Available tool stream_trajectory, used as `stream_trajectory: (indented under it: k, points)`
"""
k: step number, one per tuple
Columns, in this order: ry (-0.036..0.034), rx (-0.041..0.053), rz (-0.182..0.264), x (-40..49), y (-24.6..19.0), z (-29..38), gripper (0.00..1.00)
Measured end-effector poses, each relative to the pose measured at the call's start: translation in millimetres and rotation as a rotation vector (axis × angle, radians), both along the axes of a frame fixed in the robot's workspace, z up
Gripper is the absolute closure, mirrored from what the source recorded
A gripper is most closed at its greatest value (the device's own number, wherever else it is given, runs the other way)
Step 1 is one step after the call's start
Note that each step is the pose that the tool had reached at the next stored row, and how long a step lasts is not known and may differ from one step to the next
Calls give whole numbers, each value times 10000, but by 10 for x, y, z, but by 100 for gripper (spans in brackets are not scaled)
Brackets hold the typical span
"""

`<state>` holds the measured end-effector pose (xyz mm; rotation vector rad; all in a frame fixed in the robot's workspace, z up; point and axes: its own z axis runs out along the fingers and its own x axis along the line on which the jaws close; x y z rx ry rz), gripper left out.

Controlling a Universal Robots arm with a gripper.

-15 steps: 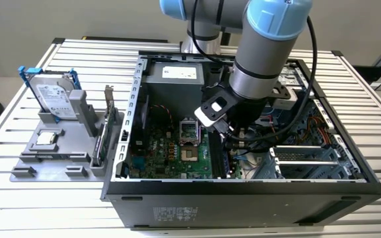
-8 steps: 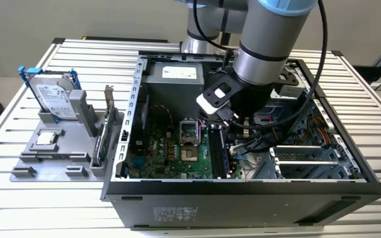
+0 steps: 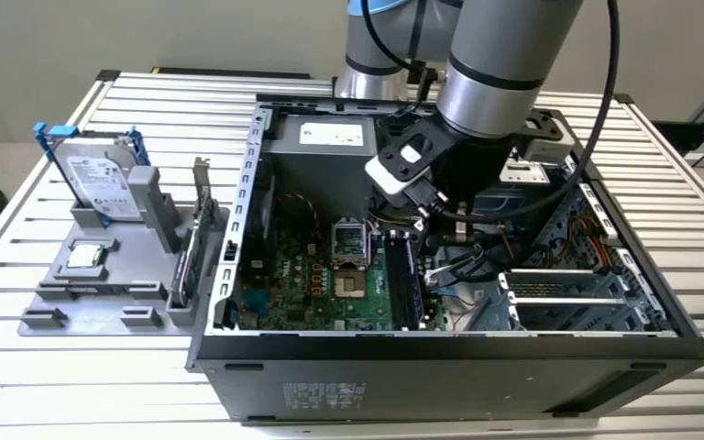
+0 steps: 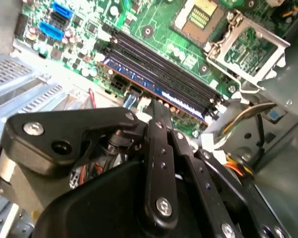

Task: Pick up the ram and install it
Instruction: 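Press down the ram until it locks into place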

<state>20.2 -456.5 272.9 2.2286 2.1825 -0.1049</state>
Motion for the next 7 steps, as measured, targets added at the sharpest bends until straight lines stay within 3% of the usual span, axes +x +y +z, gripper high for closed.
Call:
stream_trajectory:
  k: [7]
  points:
    - [1, 17, -1, 0, 0, 1, 100]
